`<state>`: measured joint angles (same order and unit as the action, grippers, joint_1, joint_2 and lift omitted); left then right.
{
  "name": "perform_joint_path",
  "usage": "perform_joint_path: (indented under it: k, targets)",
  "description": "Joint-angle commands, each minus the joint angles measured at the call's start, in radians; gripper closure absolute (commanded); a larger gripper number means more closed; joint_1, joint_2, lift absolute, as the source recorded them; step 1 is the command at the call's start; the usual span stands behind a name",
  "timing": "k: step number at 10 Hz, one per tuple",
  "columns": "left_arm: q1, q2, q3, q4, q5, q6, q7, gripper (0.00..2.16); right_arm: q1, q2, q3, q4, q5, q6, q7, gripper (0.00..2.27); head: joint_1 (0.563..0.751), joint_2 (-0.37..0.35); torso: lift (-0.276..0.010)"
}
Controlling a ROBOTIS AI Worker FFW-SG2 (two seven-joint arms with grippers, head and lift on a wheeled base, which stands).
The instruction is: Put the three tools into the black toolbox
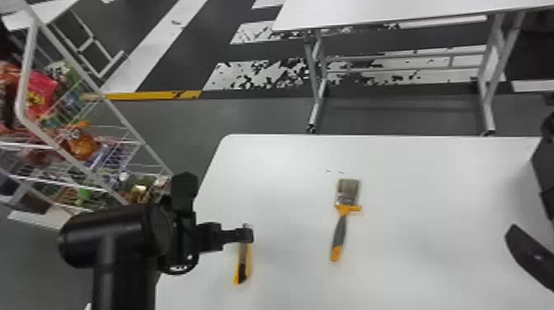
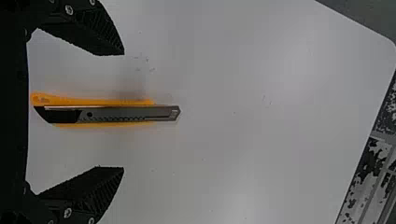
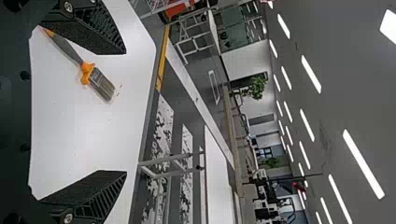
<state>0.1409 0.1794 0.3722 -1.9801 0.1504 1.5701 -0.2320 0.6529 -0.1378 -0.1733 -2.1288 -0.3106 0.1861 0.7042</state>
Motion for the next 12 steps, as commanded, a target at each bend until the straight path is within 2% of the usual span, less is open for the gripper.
perform_joint_path:
  k: [1, 3, 5, 6, 7, 8, 9, 12]
  targets:
    - [-0.001, -0.003, -0.030, 0.032, -0.022, 0.001, 0.017, 0.13, -0.010, 0.000, 0.000, 0.010, 0.002, 0.000, 0.000, 0.08, 0.695, 0.323, -0.051]
    - [-0.015, -0.003, -0.041, 0.053, -0.037, 0.001, 0.030, 0.13, -0.018, 0.000, 0.008, 0.023, 0.004, -0.006, 0.000, 0.08, 0.695, 0.319, -0.051]
    - [-0.035, -0.003, -0.058, 0.080, -0.041, 0.001, 0.065, 0.13, -0.022, 0.000, 0.012, 0.026, 0.002, -0.009, 0.000, 0.08, 0.695, 0.328, -0.051]
    - [-0.047, -0.005, -0.090, 0.099, -0.058, 0.001, 0.086, 0.13, -0.022, 0.000, 0.012, 0.027, 0.001, -0.012, 0.001, 0.08, 0.695, 0.330, -0.051]
    - [-0.070, -0.009, -0.136, 0.133, -0.101, 0.001, 0.111, 0.13, -0.022, 0.000, 0.014, 0.030, -0.001, -0.021, 0.006, 0.08, 0.695, 0.329, -0.051]
    - [-0.081, -0.023, -0.159, 0.155, -0.121, 0.001, 0.112, 0.13, -0.022, 0.000, 0.014, 0.033, -0.007, -0.030, 0.008, 0.08, 0.695, 0.327, -0.051]
    - [-0.092, -0.034, -0.174, 0.188, -0.124, 0.001, 0.134, 0.14, -0.021, 0.000, 0.014, 0.036, -0.010, -0.040, 0.009, 0.08, 0.695, 0.315, -0.051]
    - [-0.098, -0.048, -0.174, 0.221, -0.135, 0.001, 0.137, 0.15, -0.022, -0.006, 0.011, 0.046, -0.016, -0.058, 0.017, 0.08, 0.695, 0.291, -0.051]
